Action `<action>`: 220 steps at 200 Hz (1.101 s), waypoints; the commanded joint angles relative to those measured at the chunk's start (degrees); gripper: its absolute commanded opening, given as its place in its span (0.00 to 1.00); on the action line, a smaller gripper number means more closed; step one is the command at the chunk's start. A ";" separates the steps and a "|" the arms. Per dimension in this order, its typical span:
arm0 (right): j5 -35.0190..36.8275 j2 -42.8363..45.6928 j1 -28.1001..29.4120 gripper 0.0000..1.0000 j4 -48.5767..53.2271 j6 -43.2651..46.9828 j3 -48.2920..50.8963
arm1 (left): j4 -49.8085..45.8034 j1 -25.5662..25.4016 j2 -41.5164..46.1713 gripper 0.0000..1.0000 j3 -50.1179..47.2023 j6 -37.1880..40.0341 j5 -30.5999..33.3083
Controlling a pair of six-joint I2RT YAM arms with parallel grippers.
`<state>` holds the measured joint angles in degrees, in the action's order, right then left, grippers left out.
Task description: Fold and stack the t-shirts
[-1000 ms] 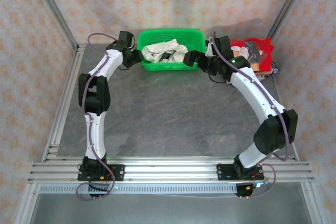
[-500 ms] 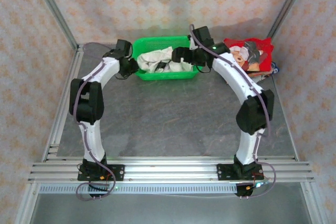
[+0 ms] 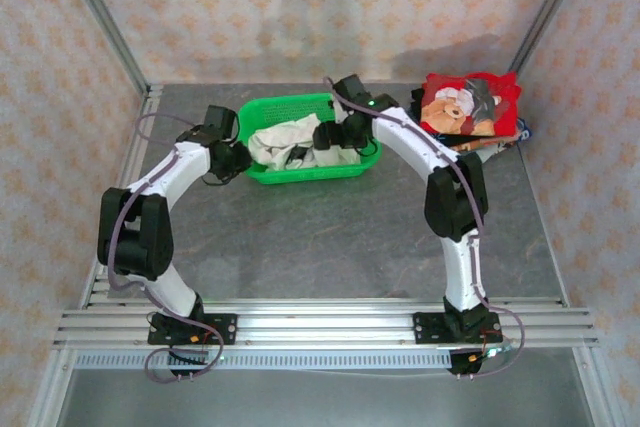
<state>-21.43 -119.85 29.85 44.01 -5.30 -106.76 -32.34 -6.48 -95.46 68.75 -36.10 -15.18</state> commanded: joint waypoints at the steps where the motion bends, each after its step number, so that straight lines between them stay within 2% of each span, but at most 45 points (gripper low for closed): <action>1: -0.53 0.24 0.44 0.72 -2.57 0.42 3.63 | -1.73 0.49 1.59 0.00 -1.95 0.58 -0.40; 25: 1.91 -0.70 1.17 0.69 -3.16 0.75 5.03 | -1.73 0.93 1.92 0.00 -2.94 0.69 -0.67; 46: 8.66 -2.10 1.27 0.62 -3.90 0.91 3.92 | -1.37 1.10 2.22 0.00 -3.58 0.59 -1.26; 68: 15.48 -2.62 1.28 0.60 -7.64 0.47 3.06 | -1.00 1.12 2.54 0.00 -4.36 0.50 -2.17; 97: 17.26 -6.22 1.29 0.57 -8.52 -0.04 -1.63 | -0.99 1.34 3.48 0.00 -5.52 0.59 -2.34; 119: 15.99 -10.38 1.31 0.54 -6.95 -1.89 -6.15 | -0.85 1.51 4.38 0.00 -6.46 0.46 -2.61; 136: 14.84 -11.37 1.29 0.48 -9.05 -4.36 -6.65 | -0.71 1.82 5.14 0.00 -7.13 0.33 -2.82; 149: 13.46 -10.83 1.30 0.37 -11.92 -6.56 -6.41 | -0.26 2.36 5.75 0.00 -8.09 -0.31 -3.24; 167: 9.87 -9.15 1.27 0.13 -14.82 -9.26 -7.87 | 1.29 3.83 6.70 0.00 -9.60 -2.04 -5.03; 183: 8.67 -6.31 1.27 0.00 -15.65 -12.00 -10.84 | 1.65 5.15 7.66 0.00 -10.11 -2.98 -5.30; 220: 1.53 4.25 1.31 0.00 -24.55 -20.90 -14.44 | 3.55 9.94 10.43 0.00 -11.91 -7.82 -5.55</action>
<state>-14.46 -126.76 30.83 28.27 -18.57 -115.35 -28.36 0.05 -87.79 58.50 -38.70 -21.69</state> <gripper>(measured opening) 0.048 0.130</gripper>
